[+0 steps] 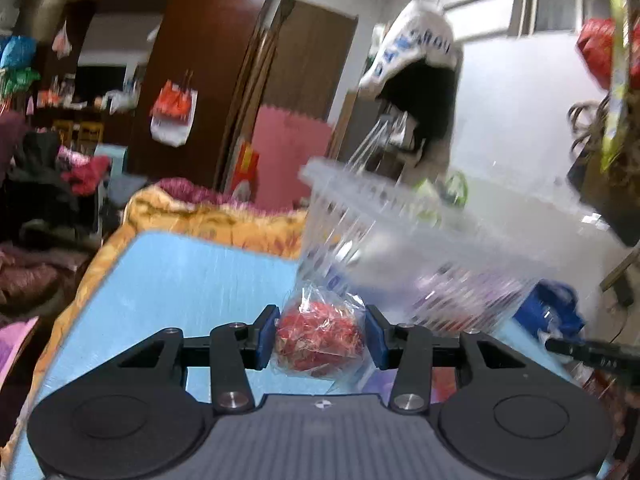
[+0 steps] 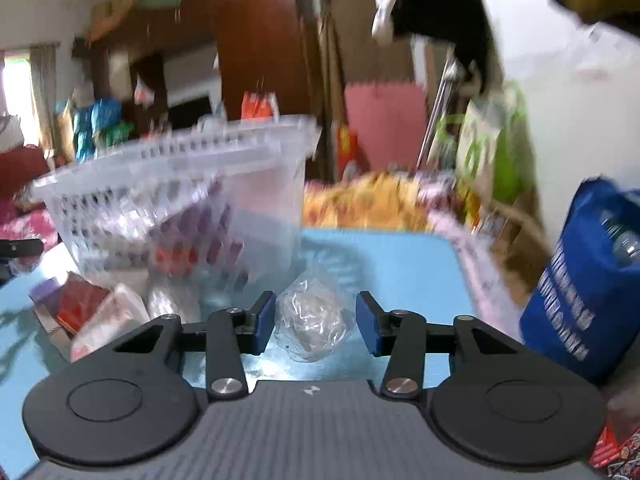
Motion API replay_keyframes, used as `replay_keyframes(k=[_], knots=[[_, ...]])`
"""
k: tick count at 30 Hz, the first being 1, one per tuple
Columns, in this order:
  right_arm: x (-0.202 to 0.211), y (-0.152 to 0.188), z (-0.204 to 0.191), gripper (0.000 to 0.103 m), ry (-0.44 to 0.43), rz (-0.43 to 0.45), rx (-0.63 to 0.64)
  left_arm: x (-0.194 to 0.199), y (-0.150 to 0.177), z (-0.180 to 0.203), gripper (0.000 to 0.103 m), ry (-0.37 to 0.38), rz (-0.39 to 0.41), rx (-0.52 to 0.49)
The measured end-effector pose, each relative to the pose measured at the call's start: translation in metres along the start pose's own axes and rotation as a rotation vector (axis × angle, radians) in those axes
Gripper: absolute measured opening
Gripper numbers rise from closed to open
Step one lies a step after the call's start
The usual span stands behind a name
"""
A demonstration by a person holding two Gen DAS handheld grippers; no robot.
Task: Organize objects
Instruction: 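Lift both bags over the white basket and open both tools, then grasp a purple box with the left tool while the right tool grasps the pink THANK YOU pack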
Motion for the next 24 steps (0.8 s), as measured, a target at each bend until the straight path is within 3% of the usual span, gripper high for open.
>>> replay_keyframes(k=[4, 8, 11, 13, 17, 18, 20, 22, 24], knots=[[0.047, -0.032, -0.002, 0.047, -0.057, 0.128, -0.028, 0.036, -0.033, 0.031, 0.049, 0.064, 0.105, -0.036], [0.069, -0.082, -0.041, 0.048, -0.086, 0.223, 0.062, 0.015, -0.076, 0.063, 0.049, 0.099, 0.084, -0.081], [0.046, -0.114, -0.069, 0.048, -0.099, 0.205, 0.117, -0.034, -0.106, 0.076, 0.049, 0.092, 0.004, -0.061], [0.015, -0.129, -0.081, 0.048, -0.113, 0.144, 0.126, -0.064, -0.112, 0.079, 0.049, 0.082, -0.057, -0.027], [-0.027, -0.131, -0.09, 0.048, -0.104, 0.065, 0.124, -0.102, -0.114, 0.077, 0.05, 0.077, -0.117, 0.048], [-0.034, -0.129, -0.091, 0.05, -0.1, 0.052, 0.122, -0.109, -0.113, 0.076, 0.051, 0.086, -0.13, 0.069], [-0.043, -0.125, -0.093, 0.06, -0.098, 0.029, 0.119, -0.123, -0.111, 0.072, 0.073, 0.079, -0.175, 0.111], [-0.031, -0.117, -0.094, 0.08, -0.068, 0.065, 0.135, -0.121, -0.108, 0.066, 0.077, 0.04, -0.172, 0.126], [-0.014, -0.111, -0.092, 0.092, -0.074, 0.089, 0.156, -0.11, -0.106, 0.067, 0.077, 0.034, -0.15, 0.098]])
Point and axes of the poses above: each gripper's, at about its wrist camera, not at the fingertips, and x roughly against the way its jaws point, z to its right, y to its underside, the point moved 1 cm from there along -x, roughly the way its jaws point, and after that the axes turned 11 degrees about y, right-handed, at the moved point
